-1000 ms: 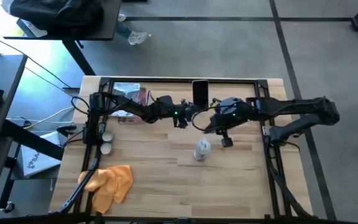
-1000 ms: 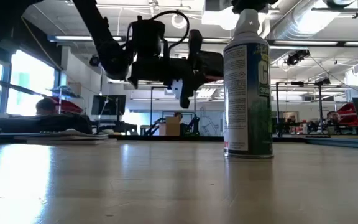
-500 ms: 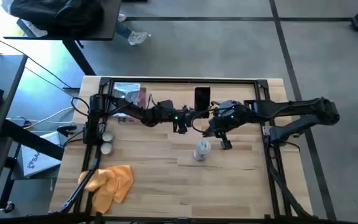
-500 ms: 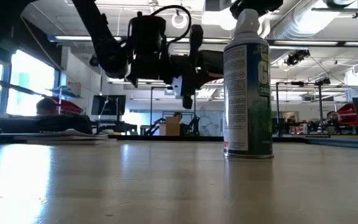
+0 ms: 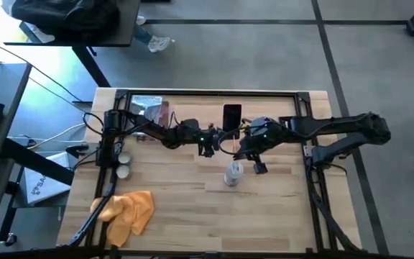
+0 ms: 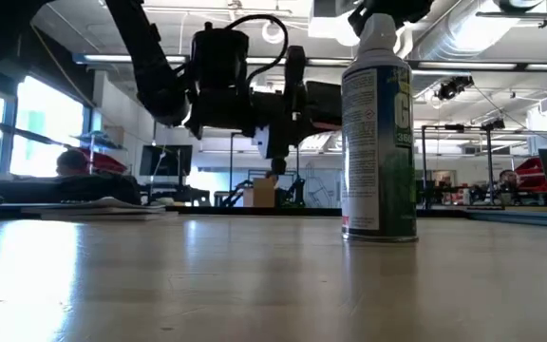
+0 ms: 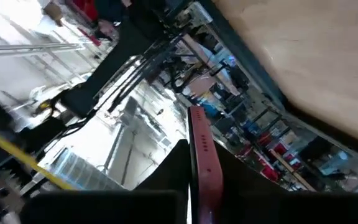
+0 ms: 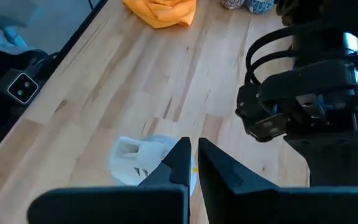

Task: Apply microfiber cloth
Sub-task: Spray the cellphone on the front and back using the spray bottle

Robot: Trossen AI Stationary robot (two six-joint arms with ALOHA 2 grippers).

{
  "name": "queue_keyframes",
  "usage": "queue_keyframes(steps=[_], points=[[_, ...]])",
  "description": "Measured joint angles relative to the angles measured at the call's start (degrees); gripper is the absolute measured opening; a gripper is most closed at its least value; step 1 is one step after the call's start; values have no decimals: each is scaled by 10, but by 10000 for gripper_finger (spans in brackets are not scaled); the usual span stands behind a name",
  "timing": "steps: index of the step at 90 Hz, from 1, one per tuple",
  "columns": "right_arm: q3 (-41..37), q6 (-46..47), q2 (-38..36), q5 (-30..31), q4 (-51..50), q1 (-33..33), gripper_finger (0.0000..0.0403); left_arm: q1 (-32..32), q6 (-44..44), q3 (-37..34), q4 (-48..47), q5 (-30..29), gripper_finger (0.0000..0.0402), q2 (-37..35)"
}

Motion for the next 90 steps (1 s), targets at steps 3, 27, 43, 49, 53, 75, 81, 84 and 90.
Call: queue_keyframes(steps=[3,27,43,49,53,75,81,84,90], points=[[0,0,0,0,-1,-1,0,1,9,0,9,8,11,0],[0,-1,-2,0,-23,-14,0,19,53,20,6,51,11,0],[12,-5,-6,0,-32,-14,0,29,69,20,2,66,11,0],[14,-5,-6,0,-34,-14,0,29,72,20,-2,66,11,0],[14,-4,-6,-1,-40,-14,0,29,72,20,-5,66,11,0],[11,-2,-5,-2,-34,-14,0,27,92,20,-13,67,11,0],[11,-2,-5,-2,-34,-14,0,28,114,20,-13,67,11,0],[11,-2,-5,-2,-35,-14,0,28,117,20,-15,67,11,0],[11,-2,-5,-2,-36,-14,0,28,117,20,-18,67,11,0]])
